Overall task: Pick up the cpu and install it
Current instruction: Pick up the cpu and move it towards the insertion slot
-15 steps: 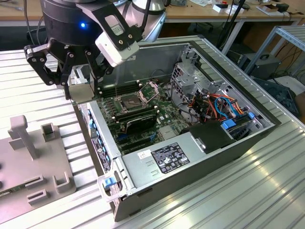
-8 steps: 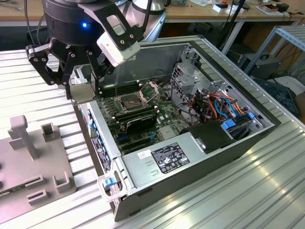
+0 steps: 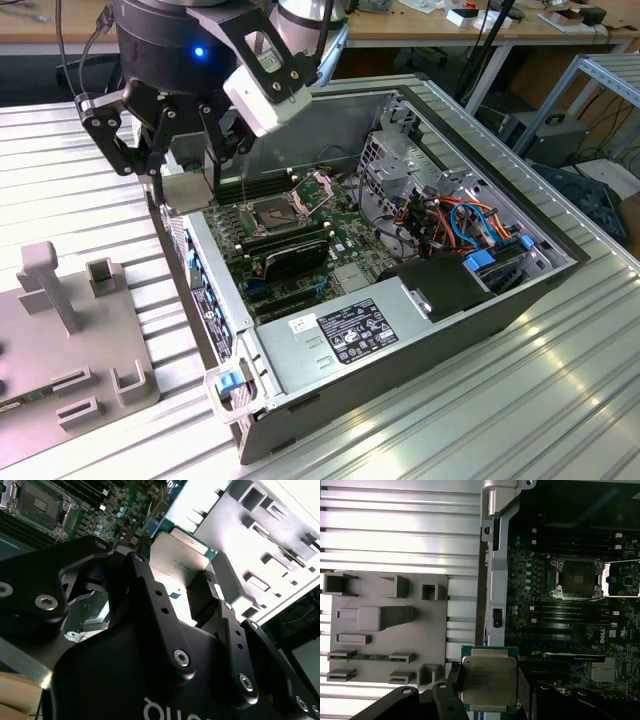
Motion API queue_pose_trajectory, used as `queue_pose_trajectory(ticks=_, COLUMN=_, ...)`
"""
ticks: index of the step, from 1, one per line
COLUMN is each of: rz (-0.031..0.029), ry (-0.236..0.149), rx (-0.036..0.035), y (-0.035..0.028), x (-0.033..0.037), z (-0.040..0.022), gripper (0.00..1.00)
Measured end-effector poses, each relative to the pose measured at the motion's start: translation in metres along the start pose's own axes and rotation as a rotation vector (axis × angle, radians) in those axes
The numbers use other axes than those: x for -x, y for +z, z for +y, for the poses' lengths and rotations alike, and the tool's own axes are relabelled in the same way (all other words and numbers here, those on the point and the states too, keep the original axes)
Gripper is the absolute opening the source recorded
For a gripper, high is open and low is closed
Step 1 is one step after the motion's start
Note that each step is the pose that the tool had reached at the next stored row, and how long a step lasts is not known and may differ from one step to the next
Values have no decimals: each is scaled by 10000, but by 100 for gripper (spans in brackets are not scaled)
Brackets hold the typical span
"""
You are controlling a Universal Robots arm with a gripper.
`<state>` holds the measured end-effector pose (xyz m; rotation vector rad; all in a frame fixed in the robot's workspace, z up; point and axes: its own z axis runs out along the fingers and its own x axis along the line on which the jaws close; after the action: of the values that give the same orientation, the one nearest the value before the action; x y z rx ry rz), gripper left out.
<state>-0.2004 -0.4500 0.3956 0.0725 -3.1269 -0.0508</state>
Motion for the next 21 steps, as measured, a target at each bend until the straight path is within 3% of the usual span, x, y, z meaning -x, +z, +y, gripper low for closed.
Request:
queue_pose_trajectory(ticks=4, rz=0, ry=0, rx=0, y=-1, x=124, z=-6, gripper=54)
queue_pose_trajectory(ticks=10, rz=0, ry=-1, rx=-1, y=-2, x=155, z=-7, gripper=54)
queue_pose_trajectory(ticks=13, rz=-4, ry=-3, rx=46, y=-1, x=163, z=-8, gripper=54)
queue_pose_trajectory(ticks=21, rz=-2, ry=-2, rx=47, y=-3, x=267, z=-12, gripper=54)
